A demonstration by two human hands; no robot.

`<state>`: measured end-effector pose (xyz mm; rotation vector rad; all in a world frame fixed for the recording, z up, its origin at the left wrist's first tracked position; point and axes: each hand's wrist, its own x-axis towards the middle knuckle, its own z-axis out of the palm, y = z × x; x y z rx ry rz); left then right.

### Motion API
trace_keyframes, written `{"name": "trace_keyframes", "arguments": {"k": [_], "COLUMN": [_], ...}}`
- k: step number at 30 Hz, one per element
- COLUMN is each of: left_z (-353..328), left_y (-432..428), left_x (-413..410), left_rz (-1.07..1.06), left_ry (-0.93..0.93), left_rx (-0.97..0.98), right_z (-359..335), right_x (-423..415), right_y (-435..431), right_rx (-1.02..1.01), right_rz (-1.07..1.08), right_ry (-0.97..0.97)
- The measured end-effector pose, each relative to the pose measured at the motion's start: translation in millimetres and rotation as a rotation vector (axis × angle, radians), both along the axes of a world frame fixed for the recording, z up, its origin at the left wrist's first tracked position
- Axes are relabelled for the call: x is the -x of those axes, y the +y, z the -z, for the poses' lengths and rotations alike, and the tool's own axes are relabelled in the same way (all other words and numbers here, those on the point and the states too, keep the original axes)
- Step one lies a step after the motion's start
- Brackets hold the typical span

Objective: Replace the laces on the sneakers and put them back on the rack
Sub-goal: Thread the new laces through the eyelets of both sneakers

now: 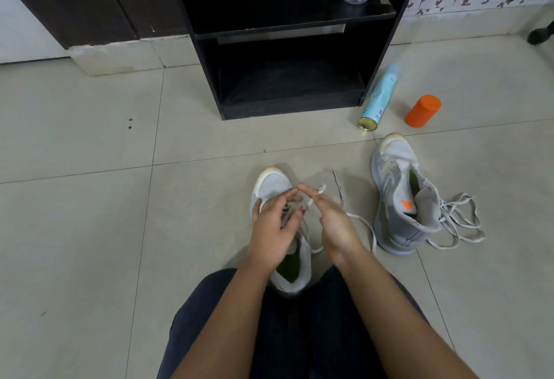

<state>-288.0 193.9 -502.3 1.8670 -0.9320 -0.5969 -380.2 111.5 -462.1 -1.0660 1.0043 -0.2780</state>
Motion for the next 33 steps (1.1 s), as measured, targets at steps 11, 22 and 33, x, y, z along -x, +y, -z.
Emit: {"name": "trace_keyframes", "arguments": {"k": [11, 22, 33], "left_z": [-6, -19, -27], "left_y": [4, 37, 16], "left_x": [8, 4, 28], "left_rz": [0.004, -0.104, 0.088], "left_ry": [0.241, 0.321, -0.041], "left_rx": [-0.013, -0.028, -0.105], "right_z": [7, 14, -9], "right_x": [-7, 7, 8], "right_y": [1, -34, 12], "right_rx": [-0.010, -0.188, -0.087], "right_rz": [-0.024, 0.481, 0.076], "right_ry": [-0.075, 0.003, 0.004]}}
